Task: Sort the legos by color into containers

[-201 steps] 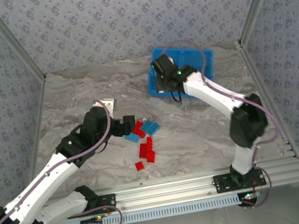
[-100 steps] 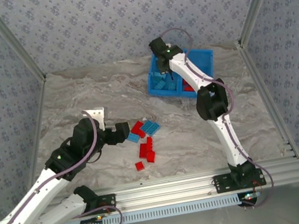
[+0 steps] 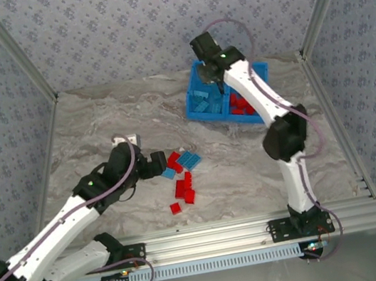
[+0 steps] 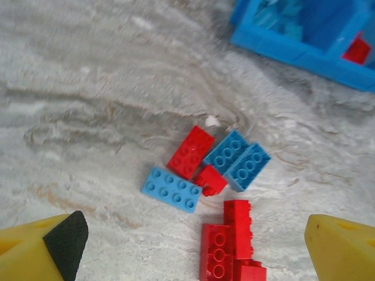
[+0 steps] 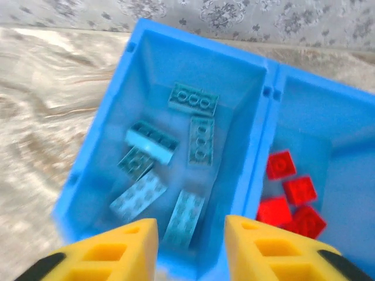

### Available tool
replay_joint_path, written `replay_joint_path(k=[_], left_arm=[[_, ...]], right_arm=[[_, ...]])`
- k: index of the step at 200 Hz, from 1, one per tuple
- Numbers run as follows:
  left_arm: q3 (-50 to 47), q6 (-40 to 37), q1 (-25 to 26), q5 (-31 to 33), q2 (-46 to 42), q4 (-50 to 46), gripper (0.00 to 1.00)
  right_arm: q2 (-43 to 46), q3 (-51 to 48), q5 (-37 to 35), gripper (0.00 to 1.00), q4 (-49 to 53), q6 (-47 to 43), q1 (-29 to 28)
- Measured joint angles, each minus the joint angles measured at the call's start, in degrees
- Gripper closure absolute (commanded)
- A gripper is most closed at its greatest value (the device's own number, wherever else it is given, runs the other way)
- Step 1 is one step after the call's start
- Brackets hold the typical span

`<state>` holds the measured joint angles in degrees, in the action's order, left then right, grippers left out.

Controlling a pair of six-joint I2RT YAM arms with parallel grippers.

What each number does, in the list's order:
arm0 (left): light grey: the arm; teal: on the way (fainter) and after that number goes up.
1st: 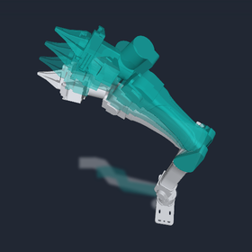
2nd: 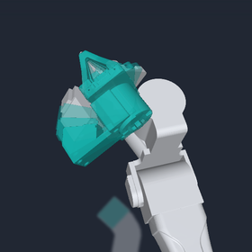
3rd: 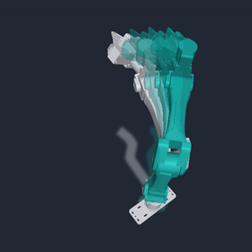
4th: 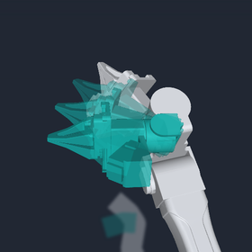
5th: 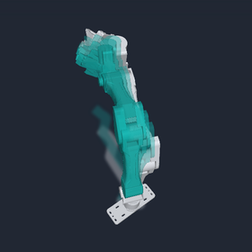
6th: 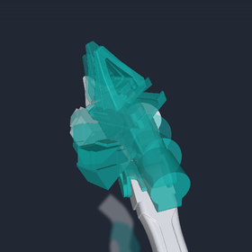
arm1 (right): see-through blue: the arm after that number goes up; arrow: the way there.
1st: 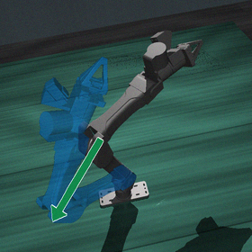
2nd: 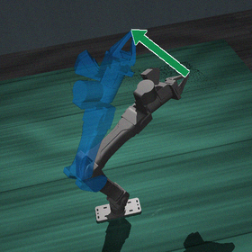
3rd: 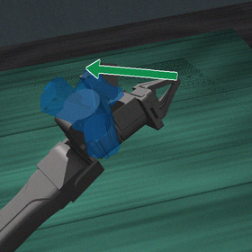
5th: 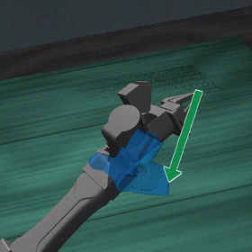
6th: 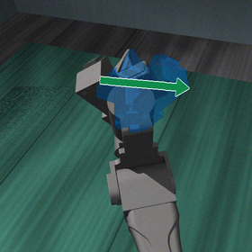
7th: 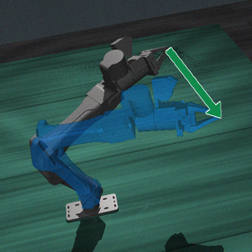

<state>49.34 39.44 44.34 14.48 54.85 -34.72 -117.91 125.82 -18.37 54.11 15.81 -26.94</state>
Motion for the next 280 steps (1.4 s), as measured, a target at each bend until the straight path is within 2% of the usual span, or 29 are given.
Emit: replay_joint_path(k=[37,61,74,85,112,122,133,161,185,203,241,280], left_arm=[[0.0,9.5,-0.1,0.1,7.6,0.3,0.03],[0.4,10.8,-0.9,-2.2,14.2,2.7,0.04],[2.1,7.1,-2.0,-4.7,19.1,3.3,0.05],[4.6,0.9,-2.8,-6.5,23.8,3.6,0.06],[12.3,-12.9,-4.6,-9.3,33.6,3.0,0.08],[14.4,-16.9,-5.7,-10.3,36.4,3.3,0.15],[15.8,-20.2,-7.3,-11.6,38.9,3.5,0.22],[17.3,-25.0,-11.2,-14.6,43.9,3.7,0.25],[17.9,-27.1,-12.1,-18.1,46.8,4.0,0.27],[18.6,-27.8,-12.0,-19.8,48.2,4.2,0.33],[19.2,-26.6,-12.6,-19.8,50.2,4.9,0.46],[19.3,-24.7,-14.3,-17.5,50.2,5.9,0.49]], right_arm=[[29.4,-27.3,6.1,0.12,-9.2,1.1,-5.2],[44.2,-40.9,7.9,0.09,-13.4,1.9,-7.4],[49.4,-46.3,8.2,0.08,-13.8,2.8,-7.6],[52.3,-50.0,8.2,0.08,-13.7,3.5,-7.6],[55.8,-55.8,7.8,0.08,-12.0,5.0,-7.6],[56.4,-56.5,7.6,0.08,-11.4,5.3,-7.5],[57.0,-56.6,7.2,0.08,-10.9,5.7,-7.5],[58.5,-56.6,6.8,0.07,-10.5,6.3,-7.5],[58.6,-56.6,6.8,0.07,-10.5,6.7,-7.5],[58.6,-56.6,6.8,0.07,-10.5,7.1,-7.6],[58.6,-56.6,6.8,0.07,-10.3,7.7,-7.6],[58.6,-56.6,6.8,0.07,-10.1,8.0,-7.6]])
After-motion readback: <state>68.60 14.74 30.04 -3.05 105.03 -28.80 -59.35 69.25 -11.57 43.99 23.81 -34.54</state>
